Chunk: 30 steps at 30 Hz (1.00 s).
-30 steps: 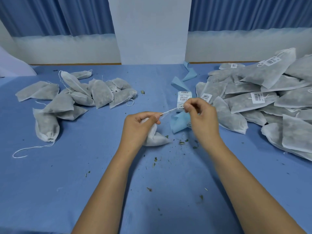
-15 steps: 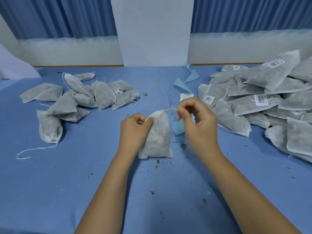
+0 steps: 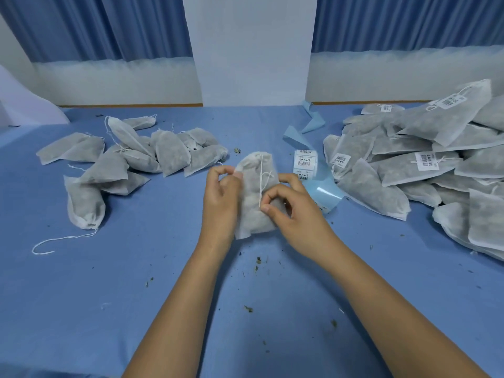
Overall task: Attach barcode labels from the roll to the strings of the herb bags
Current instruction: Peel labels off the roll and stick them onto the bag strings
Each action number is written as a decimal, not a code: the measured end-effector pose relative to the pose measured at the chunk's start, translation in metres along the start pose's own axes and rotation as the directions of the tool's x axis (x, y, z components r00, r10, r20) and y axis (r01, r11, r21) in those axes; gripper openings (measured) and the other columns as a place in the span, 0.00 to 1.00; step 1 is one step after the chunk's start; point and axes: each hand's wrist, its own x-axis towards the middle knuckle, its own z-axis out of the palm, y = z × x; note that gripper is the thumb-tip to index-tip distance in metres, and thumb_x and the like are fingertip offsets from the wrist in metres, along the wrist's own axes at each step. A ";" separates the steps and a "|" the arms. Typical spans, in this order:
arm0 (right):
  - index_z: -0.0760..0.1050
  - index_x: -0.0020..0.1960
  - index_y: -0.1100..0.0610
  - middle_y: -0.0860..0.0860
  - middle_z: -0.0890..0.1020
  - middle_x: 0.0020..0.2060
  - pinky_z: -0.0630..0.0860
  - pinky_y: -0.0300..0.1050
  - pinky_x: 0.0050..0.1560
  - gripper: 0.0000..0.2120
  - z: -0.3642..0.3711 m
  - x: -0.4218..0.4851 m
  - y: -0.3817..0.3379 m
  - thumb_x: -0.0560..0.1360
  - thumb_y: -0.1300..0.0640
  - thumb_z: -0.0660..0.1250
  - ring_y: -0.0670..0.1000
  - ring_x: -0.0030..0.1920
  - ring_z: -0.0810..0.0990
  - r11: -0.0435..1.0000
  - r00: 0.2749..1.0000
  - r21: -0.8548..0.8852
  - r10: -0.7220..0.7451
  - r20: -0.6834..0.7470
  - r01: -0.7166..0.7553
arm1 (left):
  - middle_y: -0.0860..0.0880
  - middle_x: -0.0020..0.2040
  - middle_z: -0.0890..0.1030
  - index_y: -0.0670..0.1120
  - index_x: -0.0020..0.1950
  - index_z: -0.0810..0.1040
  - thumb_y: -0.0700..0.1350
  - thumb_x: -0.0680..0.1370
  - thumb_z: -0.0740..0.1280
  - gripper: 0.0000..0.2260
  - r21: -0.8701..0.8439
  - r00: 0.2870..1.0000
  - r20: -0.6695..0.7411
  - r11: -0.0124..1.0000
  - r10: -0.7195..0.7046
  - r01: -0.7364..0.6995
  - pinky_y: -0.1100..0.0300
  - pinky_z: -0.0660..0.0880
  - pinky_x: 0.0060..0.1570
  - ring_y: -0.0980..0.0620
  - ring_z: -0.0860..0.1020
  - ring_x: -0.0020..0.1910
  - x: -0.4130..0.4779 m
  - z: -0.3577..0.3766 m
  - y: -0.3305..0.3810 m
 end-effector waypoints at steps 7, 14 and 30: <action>0.77 0.41 0.59 0.45 0.70 0.55 0.65 0.26 0.48 0.07 -0.016 0.002 -0.007 0.69 0.64 0.75 0.32 0.47 0.71 0.989 1.000 -0.151 -0.017 -0.021 0.014 | 0.62 0.45 0.78 0.63 0.49 0.70 0.41 0.74 0.69 0.17 0.149 0.961 0.075 0.950 0.266 -0.275 0.57 0.73 0.39 0.55 0.76 0.37 -0.002 -0.001 -0.005; 0.75 0.39 0.60 0.55 0.73 0.35 0.63 0.41 0.37 0.13 -0.091 0.001 0.018 0.64 0.59 0.79 0.51 0.36 0.69 0.660 0.761 -0.438 0.643 -0.092 -0.611 | 0.54 0.49 0.72 0.43 0.36 0.79 0.27 0.71 0.62 0.13 0.395 0.873 0.152 0.781 0.464 -0.484 0.73 0.66 0.44 0.66 0.72 0.50 0.010 0.009 -0.019; 0.76 0.42 0.61 0.51 0.79 0.30 0.78 0.43 0.38 0.06 -0.069 0.016 0.031 0.78 0.66 0.64 0.45 0.32 0.76 0.959 0.952 0.078 0.279 -0.124 -0.271 | 0.42 0.52 0.77 0.36 0.50 0.82 0.42 0.76 0.68 0.10 0.383 0.608 0.438 0.475 0.662 -0.792 0.52 0.74 0.46 0.47 0.74 0.51 0.019 0.046 -0.028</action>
